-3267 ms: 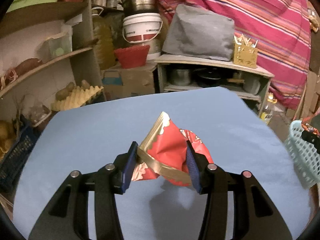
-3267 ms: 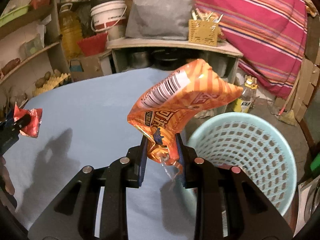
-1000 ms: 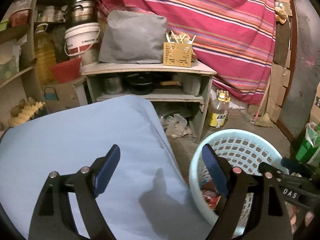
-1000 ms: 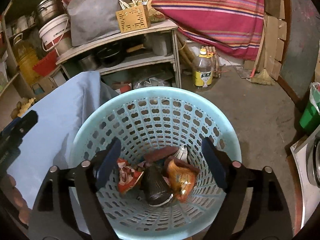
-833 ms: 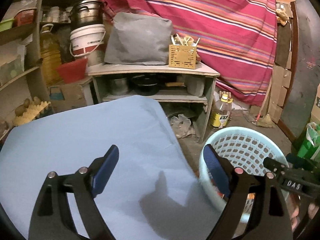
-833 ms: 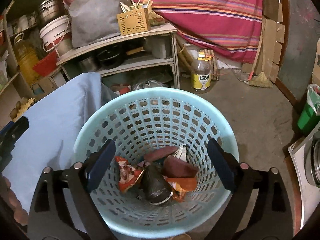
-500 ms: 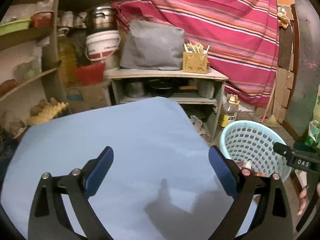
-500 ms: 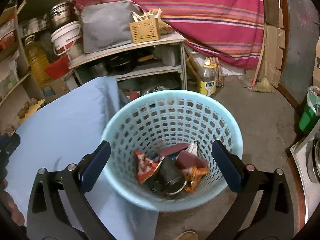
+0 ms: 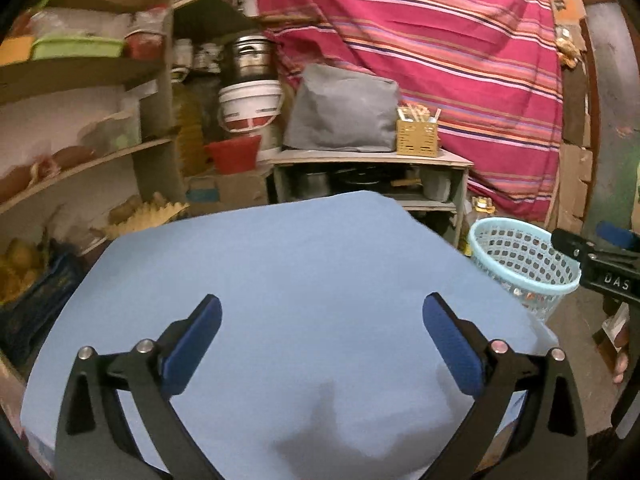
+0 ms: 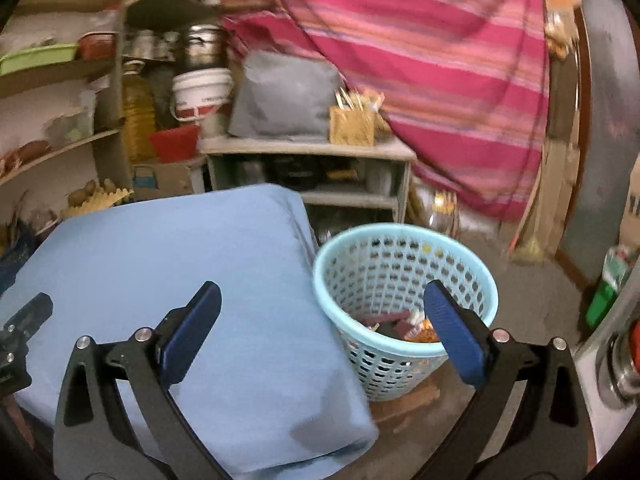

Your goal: Collect trash

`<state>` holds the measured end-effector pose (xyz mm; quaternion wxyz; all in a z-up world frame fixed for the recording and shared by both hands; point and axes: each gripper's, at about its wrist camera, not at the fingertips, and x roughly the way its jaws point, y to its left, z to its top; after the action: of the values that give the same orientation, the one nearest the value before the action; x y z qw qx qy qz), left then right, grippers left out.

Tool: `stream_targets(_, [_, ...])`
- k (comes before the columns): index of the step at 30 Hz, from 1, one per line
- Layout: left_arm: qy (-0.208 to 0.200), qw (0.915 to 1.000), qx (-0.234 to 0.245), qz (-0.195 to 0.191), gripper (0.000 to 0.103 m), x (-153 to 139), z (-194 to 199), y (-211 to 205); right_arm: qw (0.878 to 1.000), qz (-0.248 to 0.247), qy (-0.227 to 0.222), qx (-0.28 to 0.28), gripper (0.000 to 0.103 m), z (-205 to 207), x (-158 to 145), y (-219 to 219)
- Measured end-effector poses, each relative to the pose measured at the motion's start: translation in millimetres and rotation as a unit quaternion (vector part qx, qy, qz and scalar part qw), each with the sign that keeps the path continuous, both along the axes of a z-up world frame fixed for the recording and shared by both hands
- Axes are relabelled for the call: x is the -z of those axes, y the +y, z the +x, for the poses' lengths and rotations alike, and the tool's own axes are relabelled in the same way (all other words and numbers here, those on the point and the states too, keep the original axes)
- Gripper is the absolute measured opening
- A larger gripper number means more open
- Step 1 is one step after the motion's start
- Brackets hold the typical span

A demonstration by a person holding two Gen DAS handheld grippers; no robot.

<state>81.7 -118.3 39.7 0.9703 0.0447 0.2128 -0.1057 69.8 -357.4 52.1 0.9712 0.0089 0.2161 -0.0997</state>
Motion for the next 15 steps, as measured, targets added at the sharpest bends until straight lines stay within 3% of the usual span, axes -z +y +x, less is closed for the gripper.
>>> stream_targets(3, [0.009,0.9997,-0.018,-0.015,0.098,7.1,-13.8,21.0,0.999,-0.022,-0.024,-0.007,0.099,-16.9,5.3,27.5])
stream_targets(9, [-0.018,0.9984,-0.053,-0.011,0.098,19.4,-42.4,52.0,0.997,0.047,0.008,-0.059,0.099,-25.1,41.0,52.0])
stream_targets(15, [-0.005,0.9971,-0.074,-0.017,0.098,35.7,-52.9,76.7,0.998,0.039,0.001,-0.057,0.099,-37.6,59.8,78.0])
